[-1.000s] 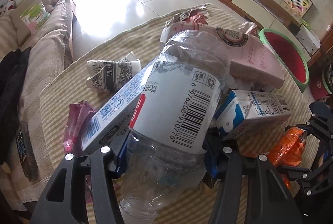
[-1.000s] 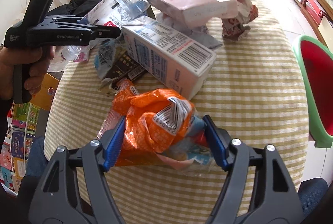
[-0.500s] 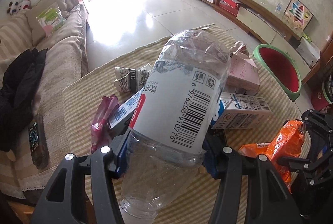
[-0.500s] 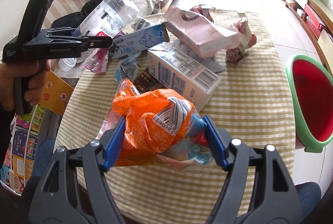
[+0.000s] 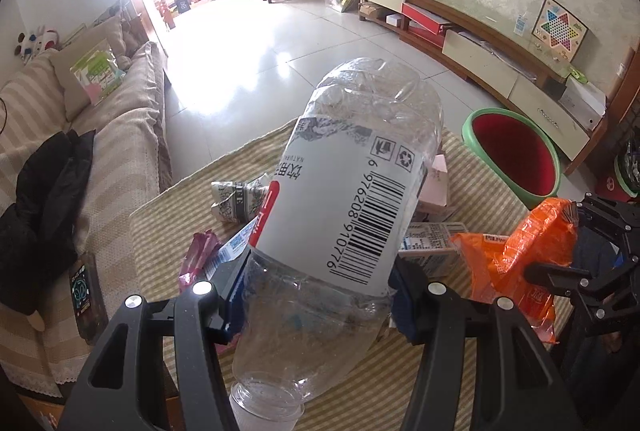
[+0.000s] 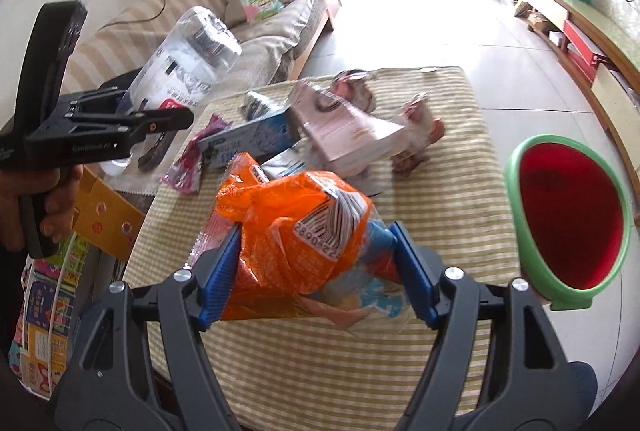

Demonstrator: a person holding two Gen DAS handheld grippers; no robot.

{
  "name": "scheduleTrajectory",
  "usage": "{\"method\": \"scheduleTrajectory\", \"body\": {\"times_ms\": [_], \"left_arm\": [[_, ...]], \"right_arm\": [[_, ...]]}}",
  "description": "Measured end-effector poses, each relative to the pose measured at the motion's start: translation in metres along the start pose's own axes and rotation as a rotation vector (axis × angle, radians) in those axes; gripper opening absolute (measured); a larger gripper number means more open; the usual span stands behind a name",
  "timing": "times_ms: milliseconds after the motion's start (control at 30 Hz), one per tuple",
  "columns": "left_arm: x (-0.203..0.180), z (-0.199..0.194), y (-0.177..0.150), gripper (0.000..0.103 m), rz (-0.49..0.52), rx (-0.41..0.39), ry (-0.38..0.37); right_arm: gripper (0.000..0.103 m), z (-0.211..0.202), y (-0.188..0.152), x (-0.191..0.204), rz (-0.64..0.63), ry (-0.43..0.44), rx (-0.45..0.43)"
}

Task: Collect trash
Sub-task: 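Carry both items over the red bucket and release them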

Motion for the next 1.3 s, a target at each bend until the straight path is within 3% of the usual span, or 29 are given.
{"method": "scheduleTrajectory", "body": {"times_ms": [433,633,1000,1300], "left_arm": [[-0.078,0.018,0.086,0.054,0.078,-0.083,-0.125],[-0.119,0.04,0.125,0.054,0.064,-0.108,-0.233],[-0.182,0.08,0.191,0.054,0.022,-0.134,-0.429],[-0.22,0.11,0.215,0.055,0.005,-0.115,-0.552]], "right_arm": [[0.071,-0.059,0.047,-0.108,0.151,-0.112,-0.16],[0.071,-0.081,0.063,-0.164,0.221,-0.167,-0.211],[0.071,-0.091,0.074,-0.244,0.315,-0.221,-0.239],[0.071,-0.083,0.078,-0.278,0.372,-0.241,-0.245]]}}
Point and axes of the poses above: each gripper's, at about its wrist camera, not at the fingertips, and z roughly the way its jaws point, x to its left, y to its top, the point moved 4 cm from there along z, roughly the way its jaws point, and after that the axes turned 13 degrees about z, right-handed, at the moved point
